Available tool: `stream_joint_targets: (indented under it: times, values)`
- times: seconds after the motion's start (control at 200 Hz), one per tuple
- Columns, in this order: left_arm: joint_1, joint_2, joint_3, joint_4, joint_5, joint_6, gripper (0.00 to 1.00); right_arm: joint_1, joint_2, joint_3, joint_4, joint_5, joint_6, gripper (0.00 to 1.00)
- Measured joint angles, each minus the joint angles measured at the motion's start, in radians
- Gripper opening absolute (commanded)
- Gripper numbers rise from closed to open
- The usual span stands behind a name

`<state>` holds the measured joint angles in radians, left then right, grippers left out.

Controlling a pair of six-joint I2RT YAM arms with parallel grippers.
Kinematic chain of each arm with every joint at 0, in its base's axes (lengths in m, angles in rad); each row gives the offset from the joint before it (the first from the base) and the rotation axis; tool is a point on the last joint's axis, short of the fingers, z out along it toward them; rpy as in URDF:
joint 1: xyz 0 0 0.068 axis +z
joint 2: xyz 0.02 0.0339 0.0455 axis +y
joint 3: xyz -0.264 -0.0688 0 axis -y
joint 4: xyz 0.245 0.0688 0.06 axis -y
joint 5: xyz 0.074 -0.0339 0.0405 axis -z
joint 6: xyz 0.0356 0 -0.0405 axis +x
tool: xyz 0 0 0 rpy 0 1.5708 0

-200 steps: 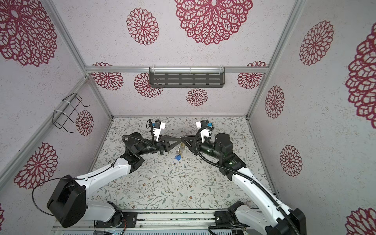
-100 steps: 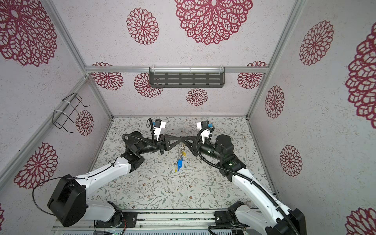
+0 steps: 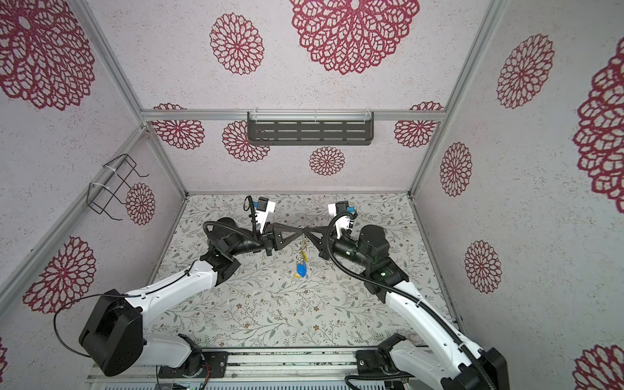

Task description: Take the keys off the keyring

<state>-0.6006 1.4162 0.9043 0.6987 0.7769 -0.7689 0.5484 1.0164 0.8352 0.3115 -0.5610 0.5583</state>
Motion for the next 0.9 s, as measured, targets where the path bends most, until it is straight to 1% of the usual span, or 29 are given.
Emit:
stream_joint_targets:
  times: [0.055, 0.105, 0.195, 0.22, 0.25, 0.33, 0.425, 0.555, 0.666, 0.751, 0.896]
  values:
    - [0.000, 0.000, 0.000, -0.005, 0.000, 0.005, 0.06, 0.000, 0.000, 0.000, -0.005, 0.002, -0.005, 0.00]
    - [0.000, 0.000, 0.000, -0.012, 0.000, 0.018, 0.18, 0.000, 0.000, 0.003, -0.019, 0.006, -0.017, 0.00]
    - [0.005, 0.000, -0.008, -0.029, -0.010, 0.066, 0.26, 0.003, 0.001, 0.029, -0.098, 0.011, -0.055, 0.00]
    - [0.010, -0.002, -0.014, -0.034, -0.014, 0.090, 0.33, 0.003, 0.003, 0.038, -0.127, 0.015, -0.074, 0.00]
    - [0.016, -0.005, -0.023, -0.040, -0.021, 0.114, 0.38, 0.005, 0.006, 0.055, -0.174, 0.024, -0.101, 0.00]
    - [0.034, -0.027, -0.060, -0.079, -0.031, 0.180, 0.44, 0.005, 0.017, 0.100, -0.293, 0.045, -0.179, 0.00]
    - [0.065, -0.074, -0.104, -0.168, -0.045, 0.303, 0.50, 0.005, 0.028, 0.154, -0.418, 0.079, -0.298, 0.00]
    - [0.079, -0.135, -0.115, -0.318, -0.043, 0.520, 0.50, 0.011, 0.068, 0.241, -0.593, 0.113, -0.468, 0.00]
    - [0.080, -0.128, -0.076, -0.444, -0.013, 0.650, 0.46, 0.023, 0.124, 0.316, -0.712, 0.124, -0.578, 0.00]
    - [0.078, -0.079, -0.010, -0.531, 0.017, 0.700, 0.42, 0.035, 0.157, 0.349, -0.777, 0.129, -0.639, 0.00]
    - [0.070, -0.006, 0.073, -0.610, 0.053, 0.735, 0.40, 0.060, 0.183, 0.377, -0.851, 0.134, -0.696, 0.00]
